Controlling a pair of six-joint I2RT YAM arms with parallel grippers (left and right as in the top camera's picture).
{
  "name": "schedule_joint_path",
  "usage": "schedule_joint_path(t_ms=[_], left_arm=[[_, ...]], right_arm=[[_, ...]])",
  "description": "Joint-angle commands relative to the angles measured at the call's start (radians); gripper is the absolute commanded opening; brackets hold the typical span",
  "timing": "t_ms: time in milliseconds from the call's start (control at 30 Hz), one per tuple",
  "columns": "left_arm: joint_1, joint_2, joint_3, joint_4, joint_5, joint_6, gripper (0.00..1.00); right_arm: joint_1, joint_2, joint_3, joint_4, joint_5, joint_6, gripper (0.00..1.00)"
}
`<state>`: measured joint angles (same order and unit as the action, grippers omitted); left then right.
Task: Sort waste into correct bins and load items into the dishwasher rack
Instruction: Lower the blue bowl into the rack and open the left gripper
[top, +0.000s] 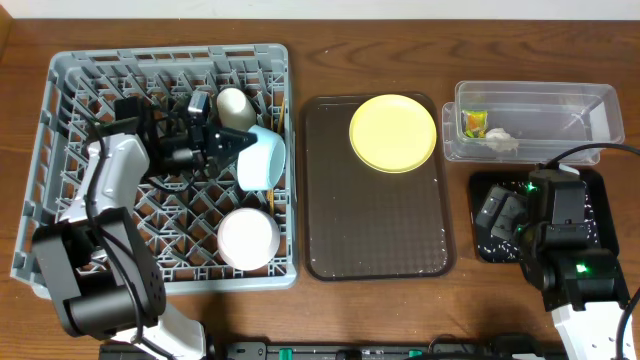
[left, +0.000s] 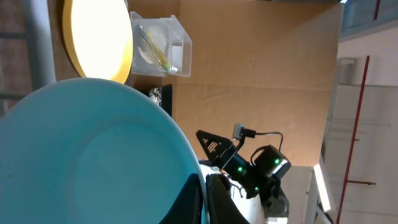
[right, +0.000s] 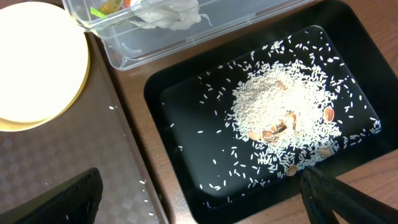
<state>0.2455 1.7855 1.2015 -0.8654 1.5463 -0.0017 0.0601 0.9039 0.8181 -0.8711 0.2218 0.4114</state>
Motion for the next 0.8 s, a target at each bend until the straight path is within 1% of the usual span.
schedule_joint_path(t_ms=[0, 267, 367, 500, 567, 767], left_arm=[[0.002, 0.005, -0.005, 0.014, 0.025, -0.064, 0.06], [-0.010, 0.005, -0.005, 0.025, 0.025, -0.078, 0.06], [-0.010, 0.005, -0.005, 0.060, 0.025, -0.153, 0.07], [-0.009, 0.005, -0.005, 0.158, 0.025, -0.340, 0.06], [-0.010, 0.005, -0.005, 0.199, 0.025, -0.381, 0.07], [-0.028, 0.005, -0.005, 0.201, 0.017, -0.367, 0.07]], right_arm=[[-0.005, 0.000, 0.005, -0.001, 0.013, -0.009, 0.99], [-0.005, -0.001, 0.005, -0.001, 0.013, -0.009, 0.99], [-0.005, 0.000, 0.005, -0.001, 0.013, -0.009, 0.99], [-0.005, 0.000, 0.005, -0.001, 0.013, -0.009, 0.99], [-0.005, -0.001, 0.005, -0.001, 0.013, -0.009, 0.99], [-0.005, 0.000, 0.005, -0.001, 0.013, -0.009, 0.99]])
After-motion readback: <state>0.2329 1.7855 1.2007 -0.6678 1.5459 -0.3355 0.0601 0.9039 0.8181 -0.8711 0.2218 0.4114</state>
